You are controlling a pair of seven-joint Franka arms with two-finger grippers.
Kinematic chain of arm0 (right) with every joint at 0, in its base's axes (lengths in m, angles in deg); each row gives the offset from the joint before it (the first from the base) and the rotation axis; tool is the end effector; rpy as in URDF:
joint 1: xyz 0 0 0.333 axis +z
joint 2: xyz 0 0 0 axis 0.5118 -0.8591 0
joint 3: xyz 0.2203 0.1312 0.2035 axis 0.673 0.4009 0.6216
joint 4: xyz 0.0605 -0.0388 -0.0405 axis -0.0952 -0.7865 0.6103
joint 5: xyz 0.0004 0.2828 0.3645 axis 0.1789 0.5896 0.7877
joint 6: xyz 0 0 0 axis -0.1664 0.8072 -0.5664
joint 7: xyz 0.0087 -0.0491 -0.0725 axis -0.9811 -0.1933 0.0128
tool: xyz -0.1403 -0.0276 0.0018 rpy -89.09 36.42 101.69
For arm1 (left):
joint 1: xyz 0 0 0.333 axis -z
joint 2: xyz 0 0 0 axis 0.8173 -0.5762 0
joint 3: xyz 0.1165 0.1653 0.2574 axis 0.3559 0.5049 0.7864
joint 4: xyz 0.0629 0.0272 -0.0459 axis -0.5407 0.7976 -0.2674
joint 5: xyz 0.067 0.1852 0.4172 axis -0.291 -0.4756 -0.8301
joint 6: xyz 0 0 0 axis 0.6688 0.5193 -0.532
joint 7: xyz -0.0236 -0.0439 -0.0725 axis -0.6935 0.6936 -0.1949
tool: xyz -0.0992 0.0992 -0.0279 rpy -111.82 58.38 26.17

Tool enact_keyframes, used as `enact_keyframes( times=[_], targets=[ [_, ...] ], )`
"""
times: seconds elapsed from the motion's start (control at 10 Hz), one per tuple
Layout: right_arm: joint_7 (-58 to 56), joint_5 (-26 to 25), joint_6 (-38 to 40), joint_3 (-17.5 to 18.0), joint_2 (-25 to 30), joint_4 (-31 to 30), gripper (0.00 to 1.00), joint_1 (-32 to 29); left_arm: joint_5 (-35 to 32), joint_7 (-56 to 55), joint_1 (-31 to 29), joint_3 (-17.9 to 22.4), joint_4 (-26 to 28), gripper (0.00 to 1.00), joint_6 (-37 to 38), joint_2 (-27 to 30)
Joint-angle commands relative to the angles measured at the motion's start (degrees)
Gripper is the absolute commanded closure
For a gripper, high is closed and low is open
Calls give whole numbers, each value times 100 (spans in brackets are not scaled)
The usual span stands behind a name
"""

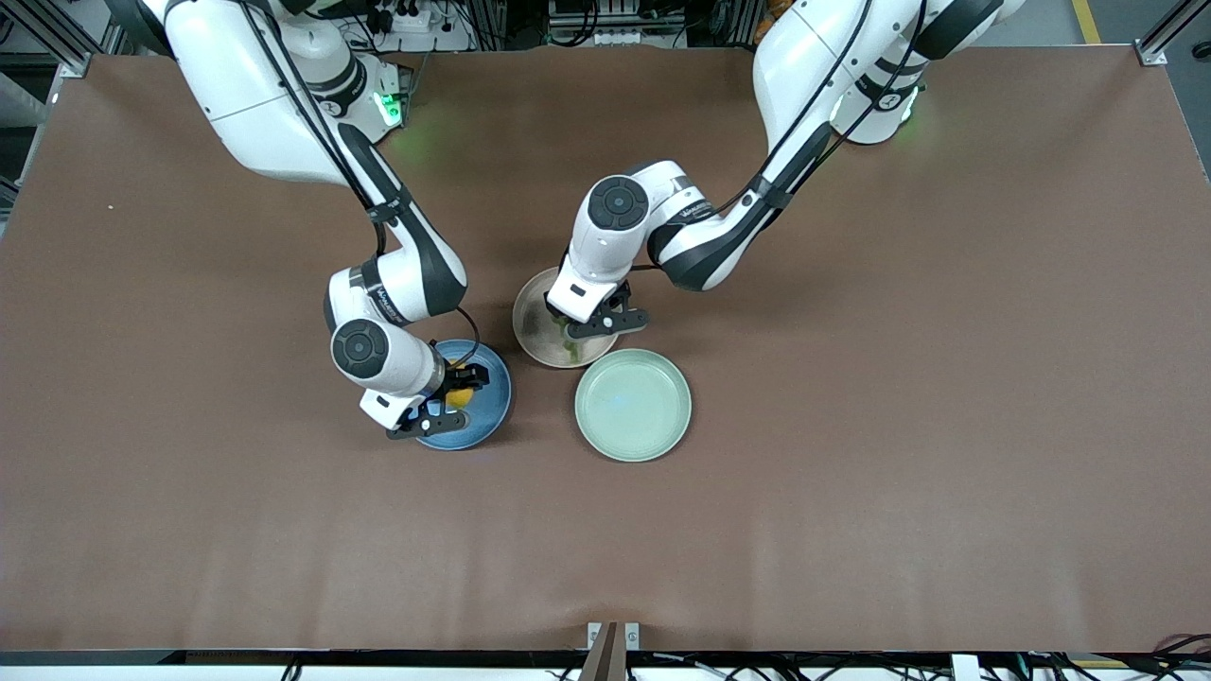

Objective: Place lemon and lettuce in plates
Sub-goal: 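Lower the lemon onto the blue plate while the left gripper lowers the lettuce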

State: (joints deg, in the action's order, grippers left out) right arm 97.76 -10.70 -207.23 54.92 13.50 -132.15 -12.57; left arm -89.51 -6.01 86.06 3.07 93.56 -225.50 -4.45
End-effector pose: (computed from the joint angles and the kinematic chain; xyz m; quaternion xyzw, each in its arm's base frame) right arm 0.6561 0.2673 0.1091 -0.9954 -0.0721 0.0513 0.0357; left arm 0.4984 -0.6103 0.1823 0.9873 0.1222 -0.0114 0.1010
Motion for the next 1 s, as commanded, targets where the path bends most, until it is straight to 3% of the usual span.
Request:
enact_keyframes(
  times=[0.0,0.4,0.9],
  targets=[
    [182,113,91,-14,-34,223,0,7,-139,-92,14,165,-44,0,59,172],
    [271,332,994,-23,-25,950,0,-63,-139,101,-171,368,-35,0,664,454],
    [192,359,1867,-6,28,1559,0,-441,-147,312,-899,359,306,0,1360,1191]
  ],
)
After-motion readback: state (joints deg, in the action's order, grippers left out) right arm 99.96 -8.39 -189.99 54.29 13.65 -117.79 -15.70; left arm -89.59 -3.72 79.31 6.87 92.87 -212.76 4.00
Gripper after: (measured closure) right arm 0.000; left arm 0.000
